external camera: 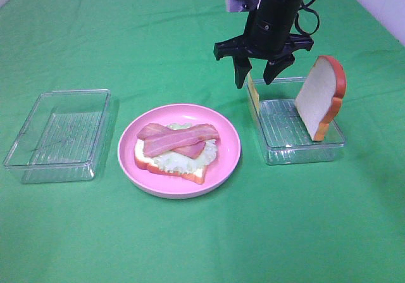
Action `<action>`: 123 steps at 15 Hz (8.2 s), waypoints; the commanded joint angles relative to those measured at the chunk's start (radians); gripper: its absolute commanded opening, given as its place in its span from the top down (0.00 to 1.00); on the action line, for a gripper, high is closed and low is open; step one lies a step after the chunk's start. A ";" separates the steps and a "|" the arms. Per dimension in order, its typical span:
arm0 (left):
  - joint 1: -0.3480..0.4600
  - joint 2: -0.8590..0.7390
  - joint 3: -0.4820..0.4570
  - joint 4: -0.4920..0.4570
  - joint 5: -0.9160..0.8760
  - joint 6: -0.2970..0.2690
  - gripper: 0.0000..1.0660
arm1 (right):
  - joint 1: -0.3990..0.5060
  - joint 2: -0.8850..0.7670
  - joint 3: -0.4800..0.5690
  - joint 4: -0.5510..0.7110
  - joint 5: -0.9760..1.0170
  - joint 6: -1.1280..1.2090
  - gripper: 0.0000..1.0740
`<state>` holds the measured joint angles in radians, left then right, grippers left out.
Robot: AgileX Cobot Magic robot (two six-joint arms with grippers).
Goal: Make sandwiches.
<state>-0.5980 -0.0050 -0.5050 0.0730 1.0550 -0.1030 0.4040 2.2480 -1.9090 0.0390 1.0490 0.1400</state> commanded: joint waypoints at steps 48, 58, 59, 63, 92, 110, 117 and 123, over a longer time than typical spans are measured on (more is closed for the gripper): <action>-0.001 -0.008 0.005 -0.004 -0.010 0.002 0.24 | -0.003 -0.068 -0.020 0.319 0.154 -0.232 0.27; -0.001 -0.008 0.005 -0.004 -0.010 0.002 0.24 | -0.101 -0.192 -0.017 -0.108 0.239 -0.010 0.28; -0.001 -0.008 0.005 -0.004 -0.010 0.002 0.24 | -0.135 -0.192 -0.017 -0.101 0.239 -0.010 0.28; -0.001 -0.008 0.005 -0.004 -0.010 0.002 0.24 | -0.247 -0.192 0.045 0.012 0.238 -0.032 0.28; -0.001 -0.008 0.005 -0.004 -0.010 0.002 0.24 | -0.205 -0.277 0.288 0.863 0.101 -0.425 1.00; -0.001 -0.008 0.005 -0.004 -0.010 0.002 0.24 | -0.002 -0.053 0.450 0.981 -0.157 -0.436 0.39; -0.001 -0.008 0.005 -0.004 -0.010 0.002 0.24 | -0.003 -0.198 0.448 0.490 -0.157 -0.289 0.35; -0.001 -0.008 0.005 -0.004 -0.010 0.002 0.24 | -0.002 -0.537 0.530 0.053 -0.049 -0.114 0.35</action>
<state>-0.5980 -0.0050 -0.5050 0.0730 1.0550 -0.1030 0.4030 1.7250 -1.3840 0.1110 0.9830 0.0170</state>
